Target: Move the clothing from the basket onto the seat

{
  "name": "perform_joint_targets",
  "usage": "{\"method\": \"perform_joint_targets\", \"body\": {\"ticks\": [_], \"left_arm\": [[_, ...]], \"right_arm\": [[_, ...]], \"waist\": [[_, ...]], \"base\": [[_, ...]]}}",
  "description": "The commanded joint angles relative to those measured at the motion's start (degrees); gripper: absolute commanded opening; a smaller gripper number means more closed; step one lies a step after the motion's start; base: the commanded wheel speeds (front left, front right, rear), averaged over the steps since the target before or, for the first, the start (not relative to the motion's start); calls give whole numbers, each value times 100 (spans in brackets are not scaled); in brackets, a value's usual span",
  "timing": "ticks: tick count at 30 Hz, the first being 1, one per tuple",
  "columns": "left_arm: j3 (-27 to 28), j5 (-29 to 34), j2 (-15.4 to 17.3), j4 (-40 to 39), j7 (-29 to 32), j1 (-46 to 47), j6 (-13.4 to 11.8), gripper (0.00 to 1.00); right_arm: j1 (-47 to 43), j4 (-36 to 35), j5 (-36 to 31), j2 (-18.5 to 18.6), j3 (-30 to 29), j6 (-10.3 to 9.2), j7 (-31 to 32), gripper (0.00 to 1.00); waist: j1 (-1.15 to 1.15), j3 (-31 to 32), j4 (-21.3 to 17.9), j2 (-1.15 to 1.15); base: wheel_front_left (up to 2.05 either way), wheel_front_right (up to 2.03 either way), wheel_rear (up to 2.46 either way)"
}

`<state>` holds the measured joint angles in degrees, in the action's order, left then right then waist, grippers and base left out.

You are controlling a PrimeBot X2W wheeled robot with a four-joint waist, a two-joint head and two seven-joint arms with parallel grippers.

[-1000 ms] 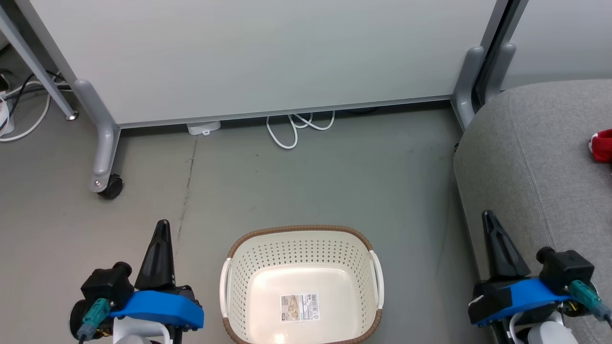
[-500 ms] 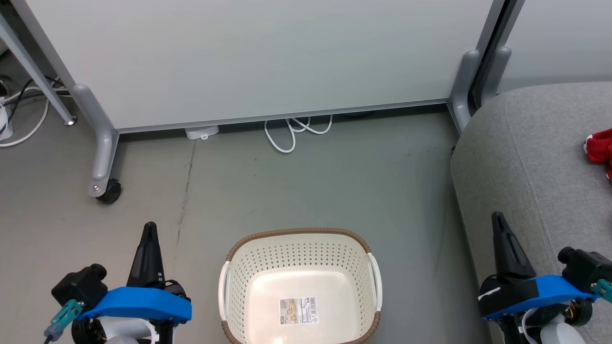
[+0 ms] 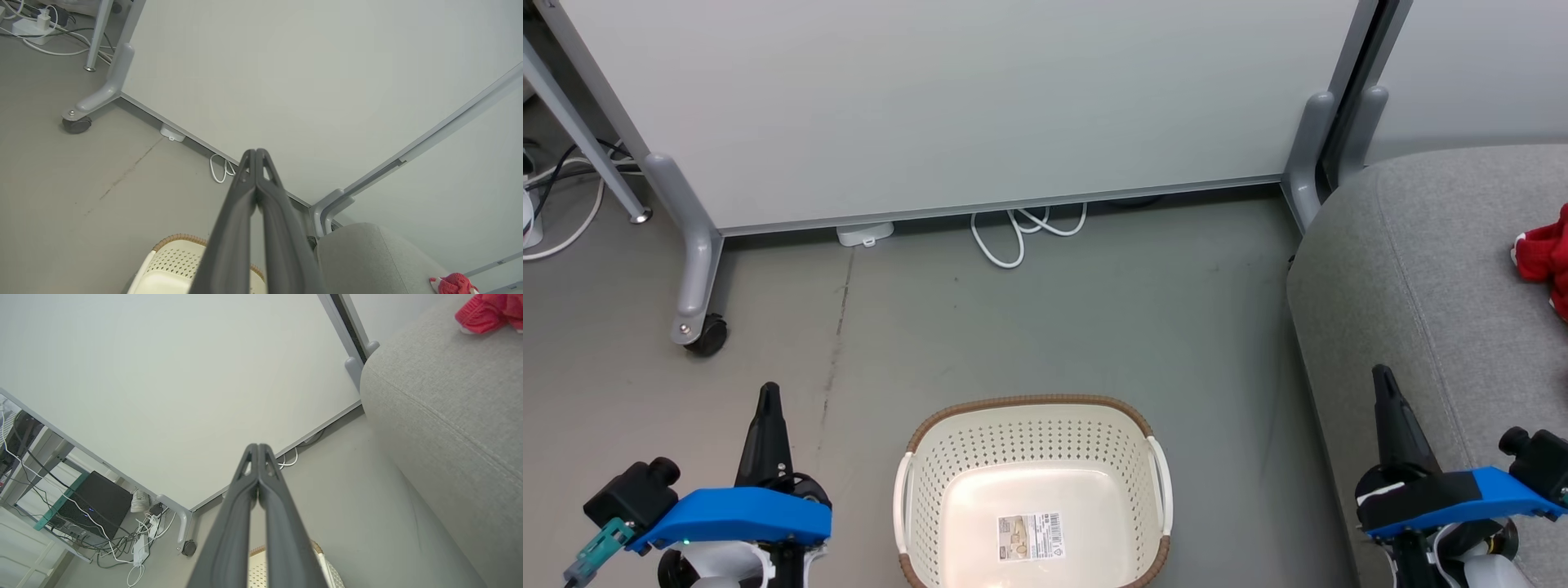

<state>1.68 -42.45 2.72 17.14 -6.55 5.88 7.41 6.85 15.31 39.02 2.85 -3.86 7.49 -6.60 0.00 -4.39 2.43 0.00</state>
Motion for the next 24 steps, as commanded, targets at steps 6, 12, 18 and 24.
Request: {"method": "perform_joint_targets", "body": {"ticks": [6,12,18,24], "left_arm": [[86,-572,33,-117,146,91,4,0],[121,-1010,35,-140,258,88,5,0],[161,-1425,36,-161,367,86,6,0],[199,-1815,37,-179,469,83,6,0]], "right_arm": [[4,-101,617,7,-40,0,151,0],[-4,-107,1081,7,-65,0,265,0],[-13,-113,1523,7,-87,0,373,0],[-21,-117,1942,6,-107,1,478,0]], "waist": [[0,29,-17,0],[0,56,-33,0],[0,84,-48,0],[0,112,-64,0]], "base": [[0,0,0],[0,0,0],[0,0,0],[0,0,0]]}}
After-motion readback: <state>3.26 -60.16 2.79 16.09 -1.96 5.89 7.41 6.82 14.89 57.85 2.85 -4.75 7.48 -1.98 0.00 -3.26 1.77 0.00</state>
